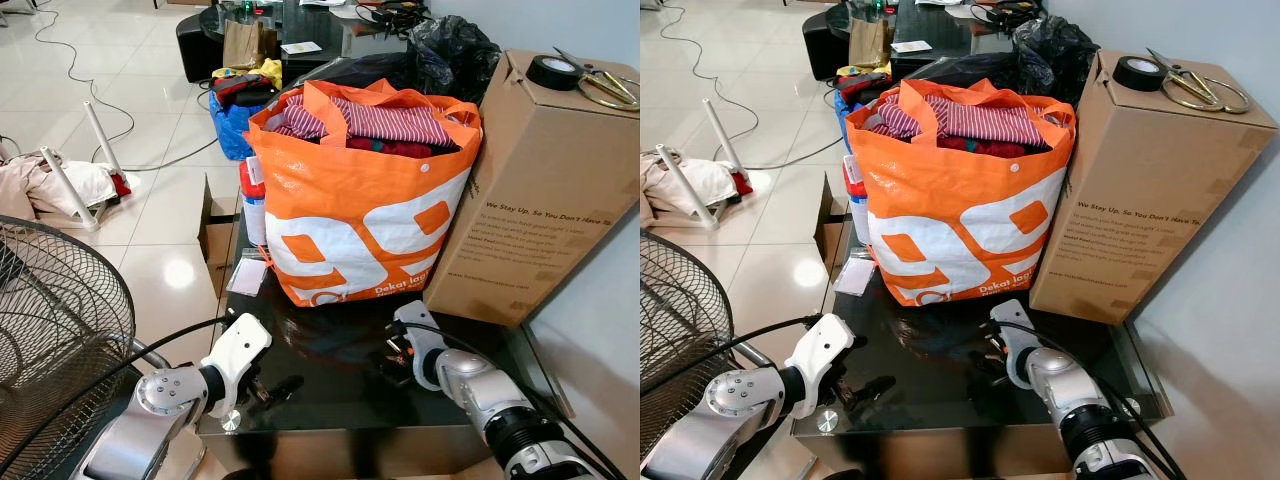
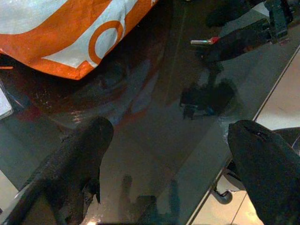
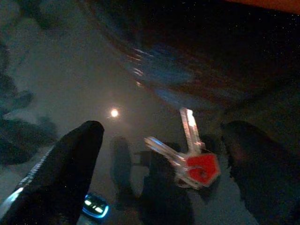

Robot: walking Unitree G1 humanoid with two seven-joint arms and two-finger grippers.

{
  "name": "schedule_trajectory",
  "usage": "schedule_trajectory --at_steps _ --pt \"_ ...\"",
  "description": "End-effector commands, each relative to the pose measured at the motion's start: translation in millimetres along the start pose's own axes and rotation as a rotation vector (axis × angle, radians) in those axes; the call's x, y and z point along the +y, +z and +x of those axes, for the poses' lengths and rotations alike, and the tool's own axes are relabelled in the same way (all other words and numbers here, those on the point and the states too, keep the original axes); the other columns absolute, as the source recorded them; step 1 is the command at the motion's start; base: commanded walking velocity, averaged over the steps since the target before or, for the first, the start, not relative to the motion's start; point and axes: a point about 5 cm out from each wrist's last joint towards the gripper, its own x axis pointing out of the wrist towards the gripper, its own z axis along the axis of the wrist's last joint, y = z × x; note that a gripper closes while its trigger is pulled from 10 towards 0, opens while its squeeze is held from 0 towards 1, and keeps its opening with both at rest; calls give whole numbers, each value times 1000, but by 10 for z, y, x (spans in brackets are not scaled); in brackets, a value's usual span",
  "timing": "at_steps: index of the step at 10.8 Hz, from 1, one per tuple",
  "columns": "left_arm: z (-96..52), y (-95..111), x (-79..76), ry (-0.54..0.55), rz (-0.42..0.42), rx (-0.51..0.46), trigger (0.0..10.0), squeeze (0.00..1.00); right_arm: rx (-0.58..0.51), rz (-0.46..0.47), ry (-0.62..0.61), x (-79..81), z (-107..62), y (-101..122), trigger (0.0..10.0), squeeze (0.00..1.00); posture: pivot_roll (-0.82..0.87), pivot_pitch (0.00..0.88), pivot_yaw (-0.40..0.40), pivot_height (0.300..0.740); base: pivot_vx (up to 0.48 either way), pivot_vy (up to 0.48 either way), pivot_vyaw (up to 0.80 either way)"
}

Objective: Hang keys on a hook

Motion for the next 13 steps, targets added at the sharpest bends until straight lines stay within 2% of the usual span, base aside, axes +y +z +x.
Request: schedule_trajectory --at_steps 1,2,3,13 --pt "1 45 7 0 14 -4 10000 0 0 25 -29 -80 -23 -5 4118 0 -6 0 -31 740 0 0 0" --pt "8 50 0 -1 13 -7 10000 0 0 34 -29 -98 -33 -8 745 0 -6 0 -32 740 0 0 0" --pt "10 44 -14 -4 13 -7 10000 0 7 37 -22 -96 -37 -20 0 0 -7 0 -32 740 0 0 0" --pt "28 43 -25 -13 16 -9 10000 0 88 17 -25 -125 -71 -204 0 0 -13 0 -35 740 0 0 0"
